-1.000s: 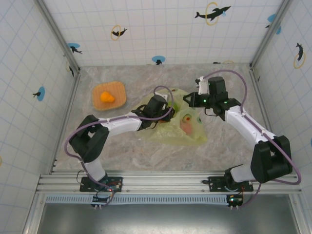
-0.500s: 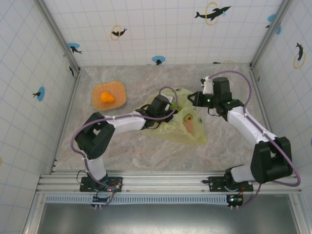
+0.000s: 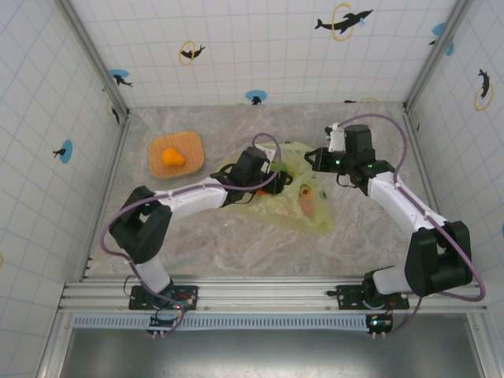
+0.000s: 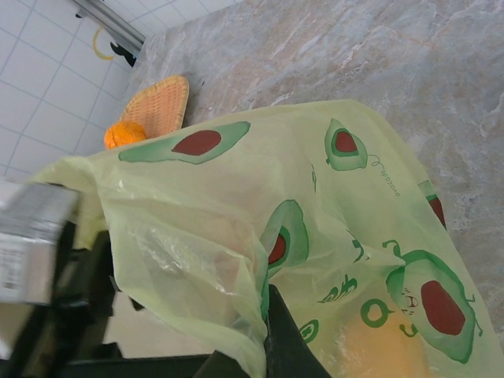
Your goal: Place the fruits into the plastic bag
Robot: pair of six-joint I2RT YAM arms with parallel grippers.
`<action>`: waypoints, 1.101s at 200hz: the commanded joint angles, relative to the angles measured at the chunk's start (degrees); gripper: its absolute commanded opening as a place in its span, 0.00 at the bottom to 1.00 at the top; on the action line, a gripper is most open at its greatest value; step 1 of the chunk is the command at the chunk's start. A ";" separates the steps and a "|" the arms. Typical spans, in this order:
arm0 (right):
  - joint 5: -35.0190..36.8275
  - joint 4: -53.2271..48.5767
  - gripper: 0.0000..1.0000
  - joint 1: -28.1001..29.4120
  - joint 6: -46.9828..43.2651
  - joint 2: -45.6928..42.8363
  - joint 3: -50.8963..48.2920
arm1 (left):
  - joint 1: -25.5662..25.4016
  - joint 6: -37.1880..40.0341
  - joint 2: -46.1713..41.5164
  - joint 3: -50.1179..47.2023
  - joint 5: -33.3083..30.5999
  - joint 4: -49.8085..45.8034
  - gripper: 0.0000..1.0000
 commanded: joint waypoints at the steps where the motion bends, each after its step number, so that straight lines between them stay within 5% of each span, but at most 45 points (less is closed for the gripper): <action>1: 0.92 -0.75 0.00 -0.31 -1.26 -1.46 -1.02 | 0.80 2.08 -3.59 -0.30 0.63 -1.43 0.90; 60: 3.49 -2.83 0.00 -0.39 -3.29 -1.05 -0.53 | 2.18 3.36 -10.73 -2.02 5.79 -2.50 0.86; 149: 2.93 -1.80 0.00 -0.20 -2.69 -0.24 -0.60 | 11.94 -4.30 -22.16 -6.60 25.98 5.78 0.84; 175: 2.90 -2.06 0.00 -0.06 -2.77 -0.73 -0.12 | 15.92 -5.80 -26.12 -8.53 24.77 5.94 0.84; 220: 2.81 -2.05 0.00 0.40 -2.94 -1.22 0.94 | 24.47 -7.76 -32.93 -10.84 13.32 1.42 0.86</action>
